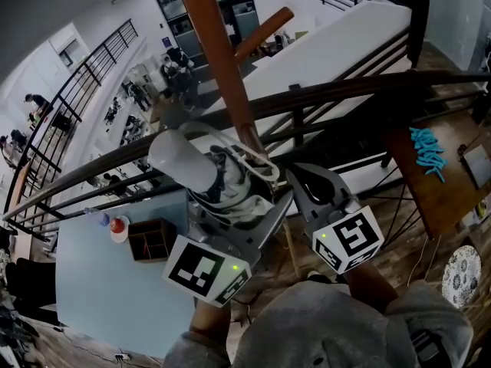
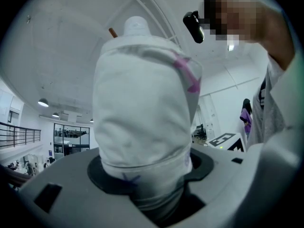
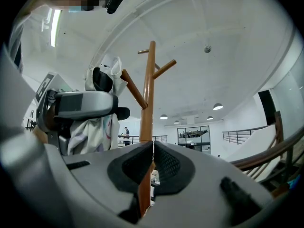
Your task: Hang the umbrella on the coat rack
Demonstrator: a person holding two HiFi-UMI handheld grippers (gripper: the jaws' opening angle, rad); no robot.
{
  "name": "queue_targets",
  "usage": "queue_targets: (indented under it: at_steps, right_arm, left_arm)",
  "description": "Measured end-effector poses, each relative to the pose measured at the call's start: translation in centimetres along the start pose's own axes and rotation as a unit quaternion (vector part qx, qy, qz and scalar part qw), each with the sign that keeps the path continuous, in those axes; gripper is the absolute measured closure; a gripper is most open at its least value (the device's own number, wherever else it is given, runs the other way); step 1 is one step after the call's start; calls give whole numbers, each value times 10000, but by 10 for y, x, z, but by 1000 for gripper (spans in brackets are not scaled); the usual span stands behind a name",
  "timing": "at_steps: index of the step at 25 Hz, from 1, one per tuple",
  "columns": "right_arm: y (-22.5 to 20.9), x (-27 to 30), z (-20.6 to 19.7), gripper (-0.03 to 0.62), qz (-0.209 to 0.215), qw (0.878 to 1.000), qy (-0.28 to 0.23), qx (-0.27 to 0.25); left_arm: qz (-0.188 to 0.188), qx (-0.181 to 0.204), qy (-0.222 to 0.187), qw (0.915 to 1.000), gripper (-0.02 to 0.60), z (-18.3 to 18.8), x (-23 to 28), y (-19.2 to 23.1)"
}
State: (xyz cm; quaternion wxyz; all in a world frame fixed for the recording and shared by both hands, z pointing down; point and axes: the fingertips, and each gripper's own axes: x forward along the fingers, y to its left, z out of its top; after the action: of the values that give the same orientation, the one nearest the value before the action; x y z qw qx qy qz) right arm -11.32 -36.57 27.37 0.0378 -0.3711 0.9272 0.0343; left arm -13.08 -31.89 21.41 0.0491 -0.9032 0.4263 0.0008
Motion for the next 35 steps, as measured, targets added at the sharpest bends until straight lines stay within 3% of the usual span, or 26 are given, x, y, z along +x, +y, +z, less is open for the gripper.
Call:
queue_targets:
  at_steps: [8,17,21,35]
  right_arm:
    - [-6,2,4,569,-53,10000,-13,-22]
    - [-13,-2,2,569,-120,9999,-5,-9]
    - [-13,-3,2,569,-118,9999,-10,7]
    - [-7,-6,-3,569,-21,10000,44,48]
  left_arm:
    - [-18,133,139,9998,296,1,8,-2]
    - [135,395,585,9974,296,-1,12,-3]
    - [129,391,817,9958,296,-10,12,-6]
    - [549,150,958,9938,296,-27,3,16]
